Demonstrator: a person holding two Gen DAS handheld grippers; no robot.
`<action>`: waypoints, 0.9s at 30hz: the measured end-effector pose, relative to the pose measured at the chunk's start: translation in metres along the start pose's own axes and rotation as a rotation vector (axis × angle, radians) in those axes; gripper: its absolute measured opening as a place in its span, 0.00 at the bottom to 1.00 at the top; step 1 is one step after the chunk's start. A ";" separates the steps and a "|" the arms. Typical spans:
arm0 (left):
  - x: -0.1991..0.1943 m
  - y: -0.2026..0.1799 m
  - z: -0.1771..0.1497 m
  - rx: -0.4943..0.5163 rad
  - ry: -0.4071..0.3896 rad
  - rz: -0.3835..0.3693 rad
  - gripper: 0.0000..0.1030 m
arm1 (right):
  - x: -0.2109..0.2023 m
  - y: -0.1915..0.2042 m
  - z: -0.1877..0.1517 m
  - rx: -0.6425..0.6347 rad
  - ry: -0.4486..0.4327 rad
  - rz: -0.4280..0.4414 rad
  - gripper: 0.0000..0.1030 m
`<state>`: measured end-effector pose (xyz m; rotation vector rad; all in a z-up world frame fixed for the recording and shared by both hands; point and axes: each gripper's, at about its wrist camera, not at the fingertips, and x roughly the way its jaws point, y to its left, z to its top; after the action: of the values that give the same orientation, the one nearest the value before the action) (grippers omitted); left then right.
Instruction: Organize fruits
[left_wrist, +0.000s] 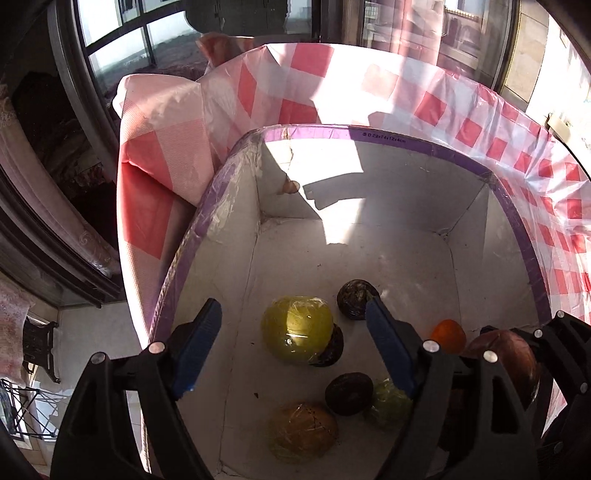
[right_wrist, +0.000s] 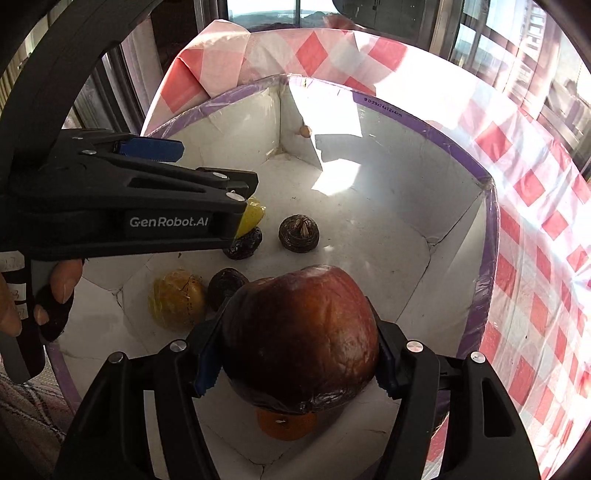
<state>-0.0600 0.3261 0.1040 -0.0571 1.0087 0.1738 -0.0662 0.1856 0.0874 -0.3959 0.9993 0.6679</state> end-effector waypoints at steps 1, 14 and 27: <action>-0.002 -0.001 0.001 0.003 -0.006 0.002 0.78 | -0.004 -0.001 0.000 0.009 -0.021 0.003 0.75; -0.019 0.004 0.002 0.003 0.007 0.095 0.98 | -0.013 -0.028 0.004 0.212 0.009 0.014 0.84; -0.007 0.003 -0.010 0.024 0.072 0.040 0.98 | -0.007 -0.015 0.003 0.125 0.053 -0.002 0.84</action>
<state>-0.0728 0.3270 0.1047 -0.0207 1.0836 0.1975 -0.0574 0.1738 0.0953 -0.3064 1.0846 0.5925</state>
